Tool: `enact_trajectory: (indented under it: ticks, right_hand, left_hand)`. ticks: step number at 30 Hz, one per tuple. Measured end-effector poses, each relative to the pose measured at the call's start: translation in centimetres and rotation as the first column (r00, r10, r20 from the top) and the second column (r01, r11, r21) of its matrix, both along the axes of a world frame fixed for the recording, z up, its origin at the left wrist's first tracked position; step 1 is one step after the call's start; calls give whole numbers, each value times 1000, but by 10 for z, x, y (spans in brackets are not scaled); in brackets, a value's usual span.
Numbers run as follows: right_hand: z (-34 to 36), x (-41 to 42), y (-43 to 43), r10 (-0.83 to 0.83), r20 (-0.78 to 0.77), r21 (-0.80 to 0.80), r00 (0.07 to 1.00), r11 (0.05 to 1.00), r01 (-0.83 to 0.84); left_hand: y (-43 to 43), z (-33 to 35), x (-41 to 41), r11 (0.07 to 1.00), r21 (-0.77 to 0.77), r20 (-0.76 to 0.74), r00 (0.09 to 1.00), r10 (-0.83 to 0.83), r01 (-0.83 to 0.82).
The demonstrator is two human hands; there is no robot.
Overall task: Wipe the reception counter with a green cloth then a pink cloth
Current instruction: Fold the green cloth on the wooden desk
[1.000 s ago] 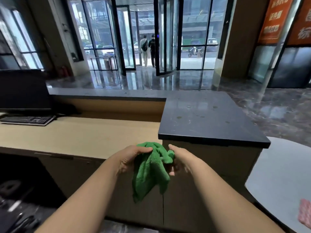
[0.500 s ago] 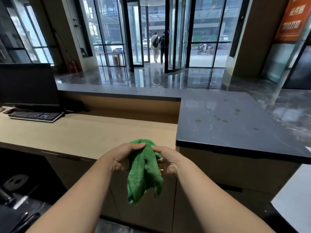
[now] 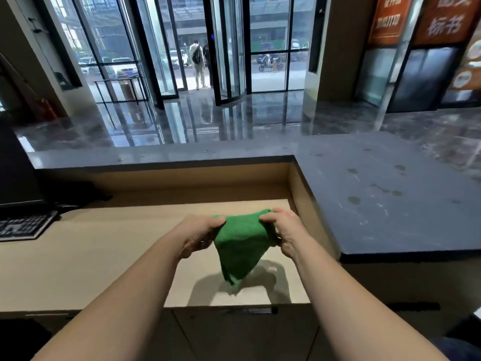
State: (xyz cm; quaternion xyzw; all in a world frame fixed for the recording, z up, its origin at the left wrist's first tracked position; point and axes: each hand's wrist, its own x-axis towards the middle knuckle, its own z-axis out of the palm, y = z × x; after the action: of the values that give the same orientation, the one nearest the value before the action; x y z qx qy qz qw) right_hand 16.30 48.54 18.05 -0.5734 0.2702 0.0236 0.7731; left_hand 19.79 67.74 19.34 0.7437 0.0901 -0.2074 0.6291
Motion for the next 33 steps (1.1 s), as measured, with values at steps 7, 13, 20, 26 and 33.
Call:
enact_trajectory:
  ticks: [7, 13, 20, 26, 33]
  right_hand:
    - [4, 54, 5, -58, -24, -235, 998, 971, 51]
    - [-3, 90, -1, -113, -18, -448, 993, 889, 93]
    - [-9, 113, -4, -148, 52, -604, 988, 783, 149]
    - [-37, 96, -8, -126, 0, -681, 992, 727, 92]
    - [-87, 39, 0, -46, -148, -627, 988, 777, -58]
  left_hand:
    - [3, 5, 64, 993, 92, 136, 986, -91, 79]
    - [-4, -5, 106, 994, 88, 146, 987, -70, 57]
    - [-17, -20, 131, 995, 78, 173, 984, 48, -62]
    - [-16, -48, 124, 967, 245, 133, 990, 36, -68]
    - [0, -81, 69, 903, 366, -44, 973, -225, 225]
